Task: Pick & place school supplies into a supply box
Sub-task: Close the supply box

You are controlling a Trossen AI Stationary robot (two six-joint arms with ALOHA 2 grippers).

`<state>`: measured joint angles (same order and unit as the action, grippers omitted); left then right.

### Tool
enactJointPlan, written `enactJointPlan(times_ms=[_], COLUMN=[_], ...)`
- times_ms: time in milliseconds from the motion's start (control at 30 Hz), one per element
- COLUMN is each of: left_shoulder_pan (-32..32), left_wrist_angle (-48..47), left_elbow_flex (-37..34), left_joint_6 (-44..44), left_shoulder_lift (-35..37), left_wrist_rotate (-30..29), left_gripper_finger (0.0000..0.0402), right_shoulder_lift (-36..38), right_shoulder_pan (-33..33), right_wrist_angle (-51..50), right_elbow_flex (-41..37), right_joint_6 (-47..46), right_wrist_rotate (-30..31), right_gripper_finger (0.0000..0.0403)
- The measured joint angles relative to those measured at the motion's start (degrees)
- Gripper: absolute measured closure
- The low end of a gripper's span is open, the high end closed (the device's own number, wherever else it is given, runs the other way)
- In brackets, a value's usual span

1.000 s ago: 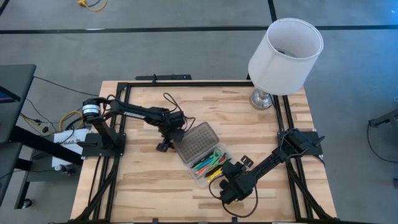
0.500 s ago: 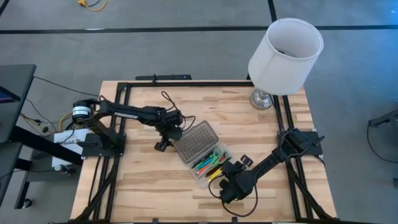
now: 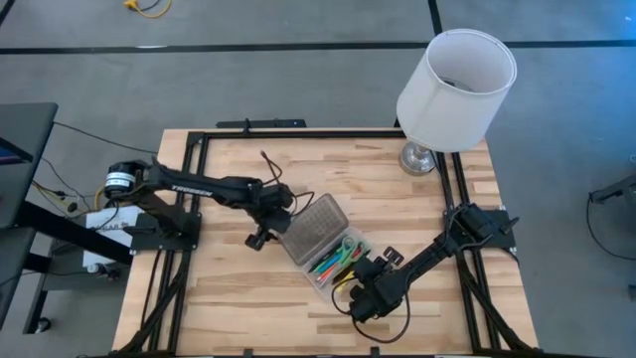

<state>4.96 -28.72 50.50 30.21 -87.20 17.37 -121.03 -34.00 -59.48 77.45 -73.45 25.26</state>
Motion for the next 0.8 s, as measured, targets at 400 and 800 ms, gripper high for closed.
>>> enactJointPlan(times_ms=[400, 800], left_shoulder_pan=[-6.21, -10.01], left_wrist_angle=[4.10, 7.82], left_elbow_flex=[0.07, 2.56], left_joint_6=[-2.79, -4.76], left_shoulder_lift=[0.00, 3.63], left_wrist_rotate=[-1.71, -5.52], left_gripper_finger=[0.0228, 0.0228], right_shoulder_lift=[0.00, -0.02], right_shoulder_pan=[0.02, 0.45], right_wrist_angle=[0.44, 3.33], right_elbow_flex=[0.00, 0.05], right_joint_6=[0.02, 2.98], right_wrist_rotate=[0.20, 1.13], right_gripper_finger=[0.0283, 0.0282])
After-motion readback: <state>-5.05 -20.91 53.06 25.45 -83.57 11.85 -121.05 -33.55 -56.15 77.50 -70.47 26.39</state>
